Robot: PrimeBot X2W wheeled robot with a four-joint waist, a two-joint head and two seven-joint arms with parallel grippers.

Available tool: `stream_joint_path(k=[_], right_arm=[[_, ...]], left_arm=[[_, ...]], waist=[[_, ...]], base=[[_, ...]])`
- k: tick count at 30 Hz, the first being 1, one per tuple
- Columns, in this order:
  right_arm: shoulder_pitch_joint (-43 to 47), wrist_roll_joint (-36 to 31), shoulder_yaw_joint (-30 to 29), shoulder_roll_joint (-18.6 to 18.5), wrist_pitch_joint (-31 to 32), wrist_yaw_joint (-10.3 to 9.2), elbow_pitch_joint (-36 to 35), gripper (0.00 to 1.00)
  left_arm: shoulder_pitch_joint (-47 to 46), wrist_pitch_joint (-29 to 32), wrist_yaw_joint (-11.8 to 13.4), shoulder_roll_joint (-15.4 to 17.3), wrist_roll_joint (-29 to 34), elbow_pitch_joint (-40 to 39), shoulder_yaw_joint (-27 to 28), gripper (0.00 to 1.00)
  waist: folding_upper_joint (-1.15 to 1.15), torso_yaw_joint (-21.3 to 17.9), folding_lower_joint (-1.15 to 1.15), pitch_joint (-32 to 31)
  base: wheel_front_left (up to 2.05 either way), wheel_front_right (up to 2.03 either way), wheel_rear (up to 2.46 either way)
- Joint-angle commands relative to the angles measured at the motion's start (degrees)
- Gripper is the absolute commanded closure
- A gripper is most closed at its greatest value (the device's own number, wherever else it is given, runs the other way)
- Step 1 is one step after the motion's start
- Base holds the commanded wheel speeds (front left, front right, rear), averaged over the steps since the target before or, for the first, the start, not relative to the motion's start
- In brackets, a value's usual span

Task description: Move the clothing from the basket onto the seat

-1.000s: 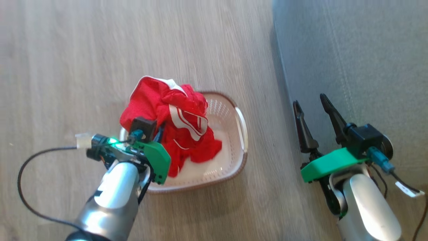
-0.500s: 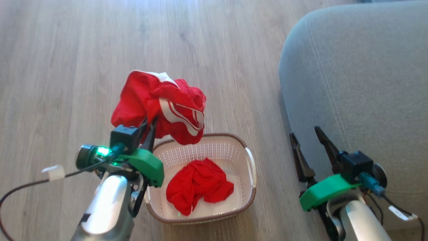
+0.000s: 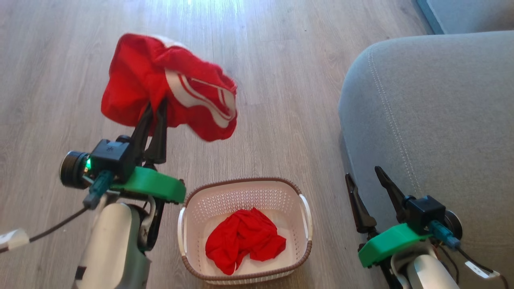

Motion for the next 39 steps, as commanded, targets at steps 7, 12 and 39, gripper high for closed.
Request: stream_joint_path(k=[7,12,39], right_arm=[[-0.07,0.38,0.6,0.23,-0.14,-0.01,-3.65,0.0],[0.14,0.35,0.34,0.23,-0.14,-0.01,-3.91,0.0],[0.06,0.33,-0.22,0.23,-0.14,-0.01,-4.07,0.0]], left_arm=[[0.76,-0.72,-2.9,-0.18,0.8,-8.69,-0.85,1.0],[2.41,-0.72,-4.25,-0.28,0.39,-9.71,-5.06,1.0],[3.97,-0.72,-4.5,-0.31,-0.49,-9.21,-13.68,1.0]], waist=[[0.0,1.21,0.01,-0.51],[0.0,1.86,0.01,-0.92],[0.0,2.07,0.01,-0.8]], base=[[0.0,0.0,0.0],[0.0,0.0,0.0],[0.0,0.0,0.0]])
